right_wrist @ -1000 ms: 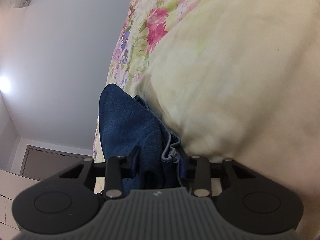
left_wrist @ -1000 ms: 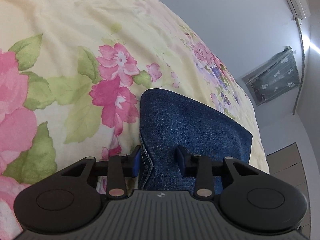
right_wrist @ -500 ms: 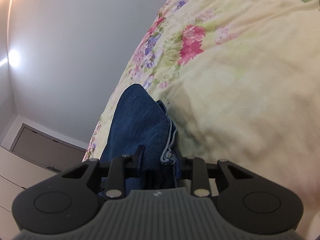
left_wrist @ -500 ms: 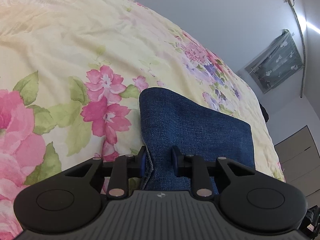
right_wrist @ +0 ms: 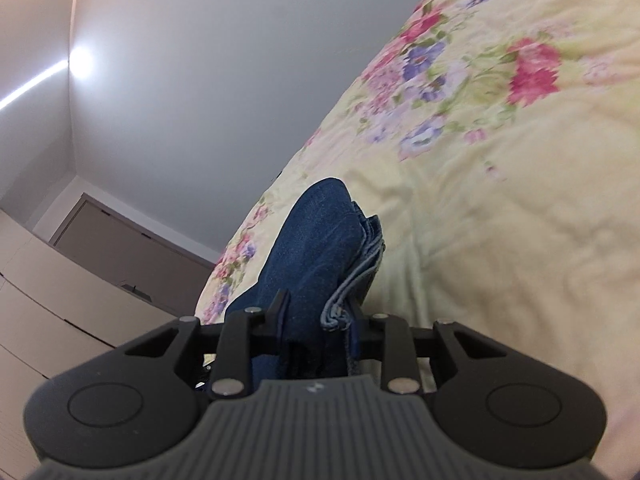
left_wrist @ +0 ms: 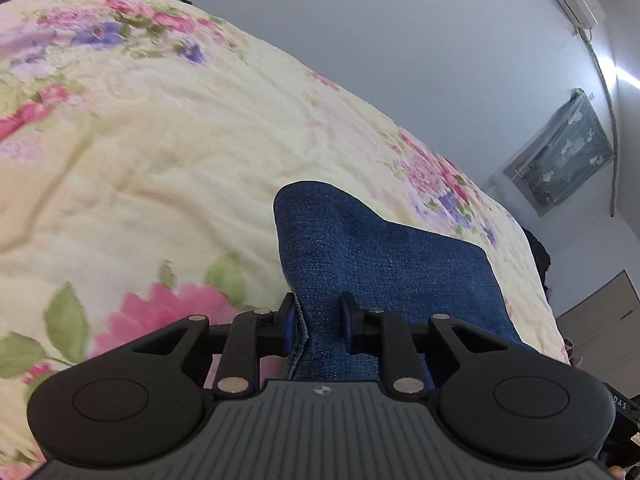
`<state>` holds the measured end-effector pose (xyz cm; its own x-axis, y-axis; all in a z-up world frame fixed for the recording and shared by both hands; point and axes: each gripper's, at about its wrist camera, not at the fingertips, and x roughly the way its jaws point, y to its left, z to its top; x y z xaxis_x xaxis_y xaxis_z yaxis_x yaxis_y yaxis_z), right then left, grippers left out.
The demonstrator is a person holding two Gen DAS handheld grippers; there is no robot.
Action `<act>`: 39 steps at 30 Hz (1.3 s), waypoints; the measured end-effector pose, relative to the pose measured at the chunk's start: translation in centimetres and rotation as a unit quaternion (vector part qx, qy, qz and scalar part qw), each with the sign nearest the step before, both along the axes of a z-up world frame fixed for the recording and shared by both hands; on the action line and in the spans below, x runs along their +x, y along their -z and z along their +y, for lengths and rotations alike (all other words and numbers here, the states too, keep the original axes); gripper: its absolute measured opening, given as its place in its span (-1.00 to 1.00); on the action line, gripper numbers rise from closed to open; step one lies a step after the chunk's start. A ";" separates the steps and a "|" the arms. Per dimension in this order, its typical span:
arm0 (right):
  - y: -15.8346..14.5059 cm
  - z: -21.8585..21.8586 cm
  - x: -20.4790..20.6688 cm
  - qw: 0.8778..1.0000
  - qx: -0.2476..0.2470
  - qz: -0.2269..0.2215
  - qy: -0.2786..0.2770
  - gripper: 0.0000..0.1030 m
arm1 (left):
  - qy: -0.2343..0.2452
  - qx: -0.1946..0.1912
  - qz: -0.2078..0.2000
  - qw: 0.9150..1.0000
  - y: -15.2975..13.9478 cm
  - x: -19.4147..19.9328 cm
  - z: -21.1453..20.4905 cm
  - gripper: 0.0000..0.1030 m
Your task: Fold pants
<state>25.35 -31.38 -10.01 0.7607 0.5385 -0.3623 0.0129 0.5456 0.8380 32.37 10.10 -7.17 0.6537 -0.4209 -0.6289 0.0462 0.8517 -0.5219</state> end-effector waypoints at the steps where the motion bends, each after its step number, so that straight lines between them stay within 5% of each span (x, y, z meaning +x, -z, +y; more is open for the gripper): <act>1: 0.2 1.7 0.6 1.000 0.007 -0.002 -0.009 -0.54 | -0.007 0.010 -0.004 1.000 -0.4 0.1 1.5 -0.54; 9: 3.6 12.6 3.7 0.998 0.011 0.001 -0.060 -0.54 | -0.029 0.057 0.000 0.998 1.4 2.5 9.2 -0.54; 15: 7.7 14.8 3.1 0.997 -0.013 0.041 -0.061 -0.54 | -0.017 0.051 0.012 0.999 5.5 3.1 10.5 -0.53; 21: 10.3 15.2 3.2 0.996 -0.031 0.067 -0.043 -0.55 | -0.027 0.048 0.035 0.998 6.5 3.3 10.6 -0.34; 27: 7.3 15.8 3.2 0.989 -0.117 0.058 -0.066 -0.29 | -0.020 0.118 0.030 0.992 2.4 1.1 9.9 -0.28; 32: 2.6 17.0 0.8 0.961 -0.264 0.006 -0.079 -0.24 | -0.002 0.179 -0.023 0.984 -3.7 -3.4 8.4 -0.23; 36: -1.8 18.0 -2.7 0.942 -0.319 -0.047 -0.088 -0.10 | 0.004 0.235 -0.065 0.970 -7.2 -7.9 5.8 -0.10; 39: -4.7 18.6 -5.8 0.931 -0.339 -0.087 -0.100 0.03 | 0.006 0.236 -0.088 0.968 -9.0 -11.3 4.4 0.16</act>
